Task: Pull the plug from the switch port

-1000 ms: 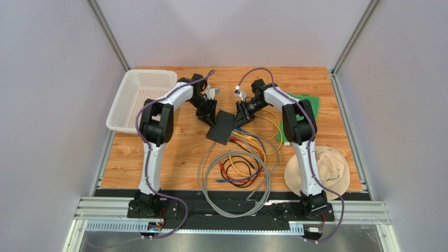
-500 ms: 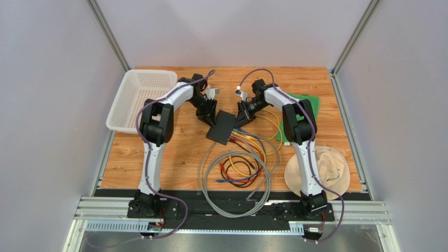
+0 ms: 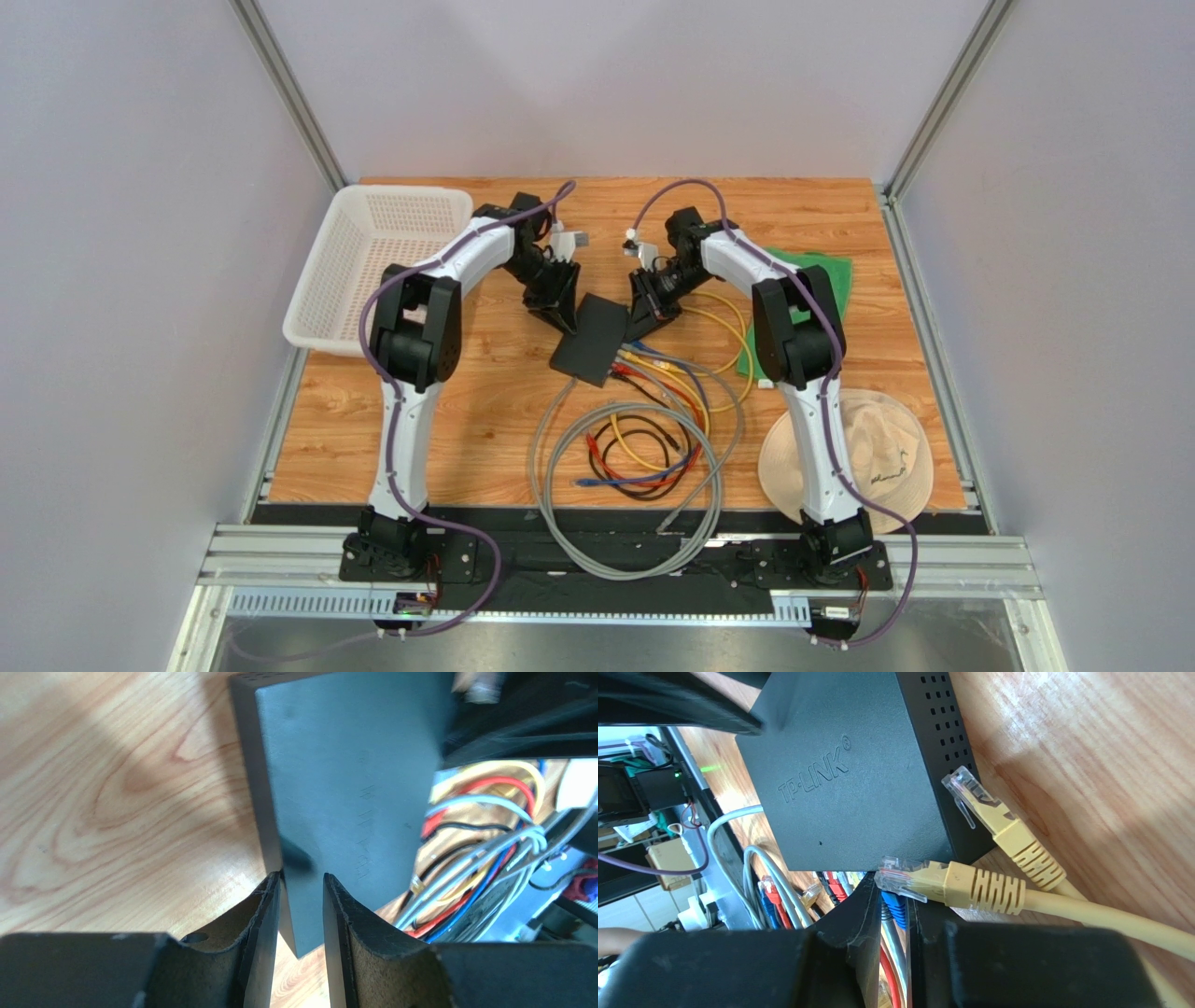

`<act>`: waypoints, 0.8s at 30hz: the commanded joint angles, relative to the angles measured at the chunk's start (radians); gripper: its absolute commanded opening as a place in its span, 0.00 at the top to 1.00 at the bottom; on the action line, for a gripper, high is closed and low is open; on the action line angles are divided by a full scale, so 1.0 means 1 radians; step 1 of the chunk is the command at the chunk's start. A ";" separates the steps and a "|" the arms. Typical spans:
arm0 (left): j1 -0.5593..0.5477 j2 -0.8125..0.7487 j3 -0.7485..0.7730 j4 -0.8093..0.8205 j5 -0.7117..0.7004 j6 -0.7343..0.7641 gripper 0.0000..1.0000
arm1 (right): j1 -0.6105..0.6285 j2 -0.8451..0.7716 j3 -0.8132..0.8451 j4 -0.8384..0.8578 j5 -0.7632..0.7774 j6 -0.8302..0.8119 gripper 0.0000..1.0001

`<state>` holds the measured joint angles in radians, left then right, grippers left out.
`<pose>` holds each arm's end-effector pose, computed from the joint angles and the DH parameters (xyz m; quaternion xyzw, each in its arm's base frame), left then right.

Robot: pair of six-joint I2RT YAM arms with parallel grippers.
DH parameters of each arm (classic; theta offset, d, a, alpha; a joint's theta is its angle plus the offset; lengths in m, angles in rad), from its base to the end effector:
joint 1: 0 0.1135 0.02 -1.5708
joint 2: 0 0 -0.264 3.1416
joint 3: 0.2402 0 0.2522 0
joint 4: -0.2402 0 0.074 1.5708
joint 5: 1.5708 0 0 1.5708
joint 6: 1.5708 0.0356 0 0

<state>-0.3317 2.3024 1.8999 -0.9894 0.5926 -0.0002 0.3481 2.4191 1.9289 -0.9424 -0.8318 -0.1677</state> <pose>0.4319 -0.1698 0.1673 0.1829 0.9352 -0.3009 0.0362 0.4384 0.1871 0.1286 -0.2597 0.8753 0.4071 0.0266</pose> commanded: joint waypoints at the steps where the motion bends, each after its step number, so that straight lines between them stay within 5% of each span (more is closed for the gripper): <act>1: 0.007 -0.224 -0.047 0.155 0.133 0.063 0.64 | 0.034 0.041 -0.002 0.097 0.259 -0.016 1.00; 2: 0.005 -0.242 -0.064 0.185 0.141 0.074 0.69 | 0.034 0.044 0.004 0.100 0.266 -0.018 1.00; 3: 0.003 -0.233 -0.058 0.184 0.148 0.078 0.92 | 0.035 0.047 0.008 0.102 0.270 -0.023 1.00; 4: 0.003 -0.218 -0.047 0.172 0.157 0.072 1.00 | 0.037 0.051 0.015 0.102 0.283 -0.024 1.00; 13: 0.005 0.055 0.090 0.028 0.198 0.040 1.00 | 0.066 0.035 -0.010 0.103 0.332 -0.033 1.00; 24: -0.009 0.106 0.073 0.044 0.029 -0.020 1.00 | 0.066 -0.005 -0.007 0.091 0.431 -0.035 1.00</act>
<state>-0.3328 2.3863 1.9709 -0.9474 0.7719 -0.0280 0.4053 2.3878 1.9514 -0.9344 -0.6788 -0.1577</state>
